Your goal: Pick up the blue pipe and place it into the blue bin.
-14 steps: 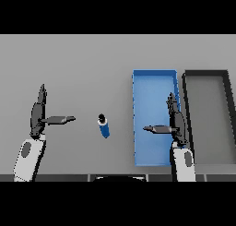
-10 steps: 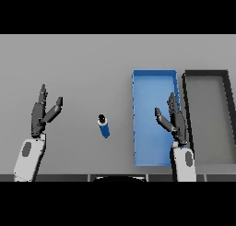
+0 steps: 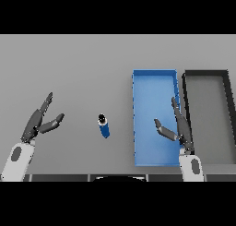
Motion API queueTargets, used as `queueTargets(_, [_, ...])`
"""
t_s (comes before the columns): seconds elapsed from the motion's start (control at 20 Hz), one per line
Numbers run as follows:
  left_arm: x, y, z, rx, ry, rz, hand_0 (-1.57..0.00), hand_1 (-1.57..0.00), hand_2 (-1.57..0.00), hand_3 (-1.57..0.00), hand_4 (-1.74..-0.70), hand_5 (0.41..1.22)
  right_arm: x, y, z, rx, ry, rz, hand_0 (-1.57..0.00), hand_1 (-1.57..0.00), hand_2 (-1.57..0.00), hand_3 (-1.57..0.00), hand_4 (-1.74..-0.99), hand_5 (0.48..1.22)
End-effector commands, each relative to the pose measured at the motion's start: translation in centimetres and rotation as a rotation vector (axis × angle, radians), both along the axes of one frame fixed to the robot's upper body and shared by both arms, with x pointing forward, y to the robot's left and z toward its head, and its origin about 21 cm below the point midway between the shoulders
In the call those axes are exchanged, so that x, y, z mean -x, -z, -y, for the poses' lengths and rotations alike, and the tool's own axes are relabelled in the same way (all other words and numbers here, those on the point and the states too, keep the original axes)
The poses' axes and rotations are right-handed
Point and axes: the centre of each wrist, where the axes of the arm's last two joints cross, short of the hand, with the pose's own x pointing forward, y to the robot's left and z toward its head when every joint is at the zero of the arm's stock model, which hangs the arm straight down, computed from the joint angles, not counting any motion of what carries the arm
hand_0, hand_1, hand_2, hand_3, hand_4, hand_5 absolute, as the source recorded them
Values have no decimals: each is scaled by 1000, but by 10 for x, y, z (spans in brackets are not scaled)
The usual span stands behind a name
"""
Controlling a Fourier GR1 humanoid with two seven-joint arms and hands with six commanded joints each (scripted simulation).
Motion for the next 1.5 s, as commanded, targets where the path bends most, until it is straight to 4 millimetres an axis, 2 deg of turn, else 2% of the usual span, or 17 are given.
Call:
queueTargets(0.0, [1, -2, 2, 11, 31, 0, 1, 1, 1, 1, -966, 594, 3, 1, 1, 9, -5, 1, 1, 1, 1, 1, -1197, 621])
queueTargets(0.1, [4, -8, 1, -10, 103, -24, 1, 1, 1, 1, -989, 573, 0, 3, -1, 17, 0, 7, 1, 1, 1, 1, -1181, 619])
queueTargets(0.2, [10, -8, 9, -29, 188, -57, 1, 1, 1, 1, -1026, 549, 0, 3, 2, 9, -15, 16, 1, 1, 1, 1, -1179, 616])
queueTargets(0.4, [26, -2, 41, -22, 326, -144, 1, 1, 1, 1, -1113, 497, 0, 2, 6, 23, -6, 4, 1, 1, 1, 1, -1164, 617])
queueTargets(0.45, [29, 2, 50, -34, 341, -152, 1, 1, 1, 1, -1126, 485, -2, 2, 1, 15, -4, -2, 1, 1, 1, 1, -1174, 618])
queueTargets(0.65, [33, 10, 78, -35, 412, -180, 1, 1, 1, 1, -1139, 450, -2, 1, 0, -4, -1, -1, 1, 1, 1, 1, -1197, 615])
queueTargets(0.8, [27, 20, 93, -12, 428, -175, 1, 1, 1, 1, -1147, 452, 1, 2, -1, -13, -10, -2, 1, 1, 1, 1, -1218, 627])
queueTargets(0.95, [18, 31, 115, 11, 436, -145, 1, 1, 1, 1, -1155, 460, -1, -1, 0, -11, 6, -10, 1, 1, 1, 1, -1211, 622])
queueTargets(1.1, [8, 35, 134, 44, 433, -141, 1, 1, 1, 1, -1145, 460, 1, 0, 2, 2, 12, -15, 1, 1, 1, 1, -1205, 625])
queueTargets(1.3, [3, 48, 149, -9, 430, -144, 1, 1, 1, 1, -1076, 435, 5, 3, -1, -10, -1, 0, 1, 1, 1, 1, -1220, 639])
queueTargets(1.45, [-2, 50, 157, -7, 438, -152, 1, 1, 1, 1, -1062, 420, 4, 2, 4, 4, 6, 1, 1, 1, 1, 1, -1214, 645])
